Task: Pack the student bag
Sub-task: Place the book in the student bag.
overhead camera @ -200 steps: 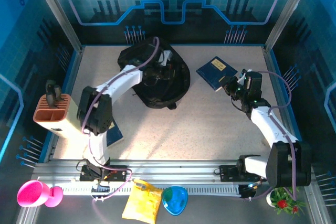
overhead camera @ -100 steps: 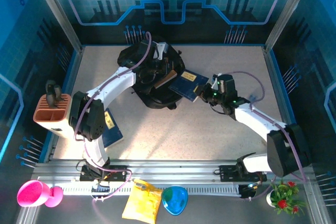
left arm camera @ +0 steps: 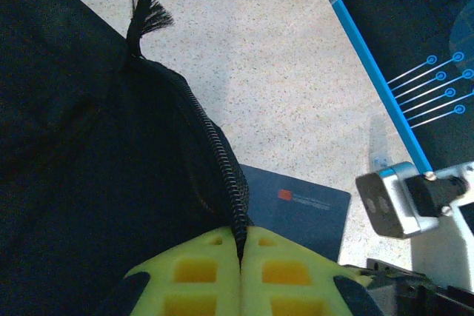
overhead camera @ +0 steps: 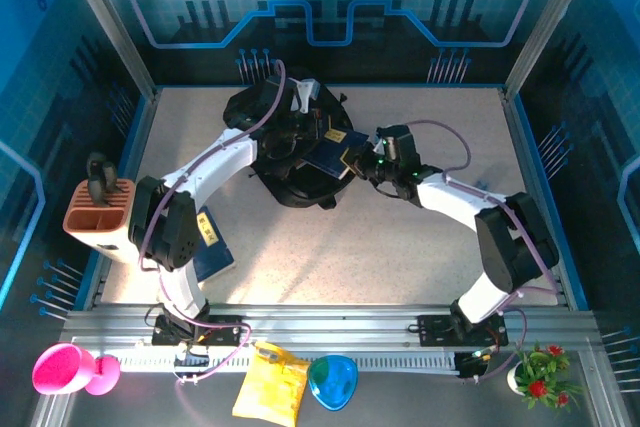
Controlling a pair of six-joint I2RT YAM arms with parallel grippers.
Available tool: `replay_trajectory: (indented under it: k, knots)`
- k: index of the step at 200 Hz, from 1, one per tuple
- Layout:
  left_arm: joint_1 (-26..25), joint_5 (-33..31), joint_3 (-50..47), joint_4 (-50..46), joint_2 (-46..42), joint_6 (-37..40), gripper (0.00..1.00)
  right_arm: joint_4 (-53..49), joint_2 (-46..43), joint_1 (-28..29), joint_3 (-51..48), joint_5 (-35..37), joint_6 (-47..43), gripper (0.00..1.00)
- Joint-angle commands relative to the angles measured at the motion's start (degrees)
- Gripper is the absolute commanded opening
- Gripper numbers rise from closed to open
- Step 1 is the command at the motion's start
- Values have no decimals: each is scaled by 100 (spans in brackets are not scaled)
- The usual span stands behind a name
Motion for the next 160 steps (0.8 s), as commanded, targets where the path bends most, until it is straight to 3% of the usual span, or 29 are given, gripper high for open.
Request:
replay_trajectory:
  k: [1,56,124,160]
  knots:
    - [-31,273,-63,344,-372,-80,0,35,229,195,474,382,147,4]
    - [-22,241,-67,336,-477,-192,0,-463,1311,487,1542,932,454,5]
    - [-27,134,-49,281,-480,-257,0,-564,2283,647,2165,735,1010,15]
    - [-27,126,-15,375,-465,-367,0,-664,2665,669,2501,585,935,12]
